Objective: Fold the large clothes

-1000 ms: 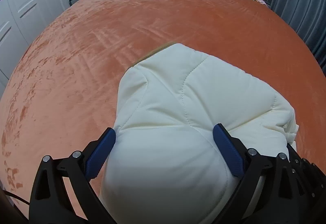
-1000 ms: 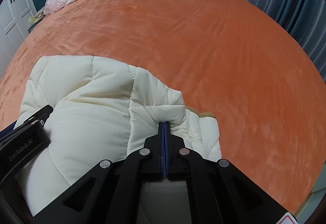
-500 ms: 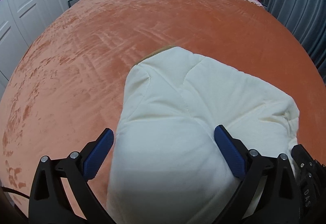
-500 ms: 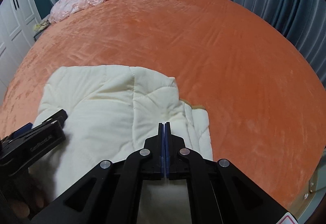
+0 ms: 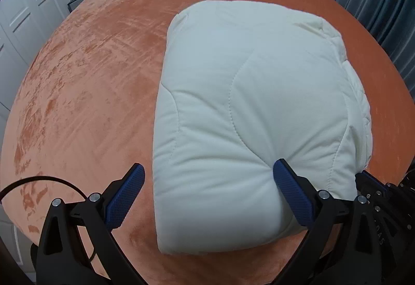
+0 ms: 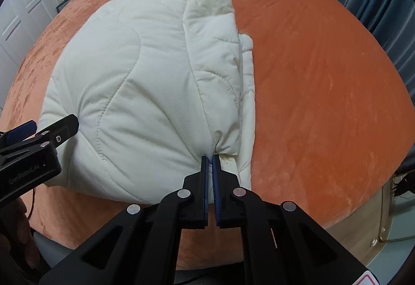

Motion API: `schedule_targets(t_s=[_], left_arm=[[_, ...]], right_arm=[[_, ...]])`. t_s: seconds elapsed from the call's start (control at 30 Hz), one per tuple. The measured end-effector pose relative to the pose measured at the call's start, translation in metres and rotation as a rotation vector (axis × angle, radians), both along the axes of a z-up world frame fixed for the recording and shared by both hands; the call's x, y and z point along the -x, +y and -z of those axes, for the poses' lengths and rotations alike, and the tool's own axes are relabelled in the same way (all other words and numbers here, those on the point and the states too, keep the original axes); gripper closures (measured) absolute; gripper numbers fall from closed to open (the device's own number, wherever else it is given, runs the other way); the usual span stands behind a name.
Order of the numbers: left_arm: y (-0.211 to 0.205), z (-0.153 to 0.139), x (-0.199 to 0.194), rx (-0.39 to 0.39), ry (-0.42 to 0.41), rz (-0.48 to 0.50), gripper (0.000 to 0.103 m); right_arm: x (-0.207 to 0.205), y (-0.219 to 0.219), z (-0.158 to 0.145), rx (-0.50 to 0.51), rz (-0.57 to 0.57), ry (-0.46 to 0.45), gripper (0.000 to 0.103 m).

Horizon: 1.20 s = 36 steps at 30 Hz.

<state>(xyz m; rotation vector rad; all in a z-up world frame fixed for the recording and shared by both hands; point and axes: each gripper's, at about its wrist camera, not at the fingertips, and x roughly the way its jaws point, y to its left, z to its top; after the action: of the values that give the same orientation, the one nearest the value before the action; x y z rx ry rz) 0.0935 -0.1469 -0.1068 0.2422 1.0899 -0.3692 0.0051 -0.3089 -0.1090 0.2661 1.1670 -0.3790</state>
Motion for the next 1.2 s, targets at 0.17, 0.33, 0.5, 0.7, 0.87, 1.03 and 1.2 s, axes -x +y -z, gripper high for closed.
schedule_targets(t_s=[0.17,0.33,0.5,0.7,0.87,1.03,1.2], left_arm=[[-0.002,0.009,-0.002,0.005,0.003,-0.005,0.005],[0.015,-0.012,-0.017,0.114,0.056,-0.035,0.005],[0.036,-0.021,-0.047,0.215,0.117,-0.092,0.005],[0.038,0.011,-0.068,0.318,0.243,-0.089,0.005],[0.030,0.029,-0.074,0.396,0.278,-0.074,0.005],[0.021,0.041,-0.077,0.428,0.265,-0.052,0.005],[0.021,0.037,-0.078,0.472,0.258,-0.016,0.011]], right_arm=[[-0.005,0.004,0.012,0.021,-0.007,0.001,0.097],[-0.001,0.001,-0.029,0.017,0.033,-0.110,0.090],[-0.008,-0.032,-0.038,-0.039,0.119,-0.167,0.040],[-0.013,-0.061,0.010,-0.332,0.187,-0.142,0.023],[-0.008,-0.070,0.040,-0.507,0.229,-0.180,0.016],[-0.005,-0.073,0.064,-0.671,0.274,-0.241,0.017],[-0.004,-0.059,0.047,-0.600,0.215,-0.267,0.046]])
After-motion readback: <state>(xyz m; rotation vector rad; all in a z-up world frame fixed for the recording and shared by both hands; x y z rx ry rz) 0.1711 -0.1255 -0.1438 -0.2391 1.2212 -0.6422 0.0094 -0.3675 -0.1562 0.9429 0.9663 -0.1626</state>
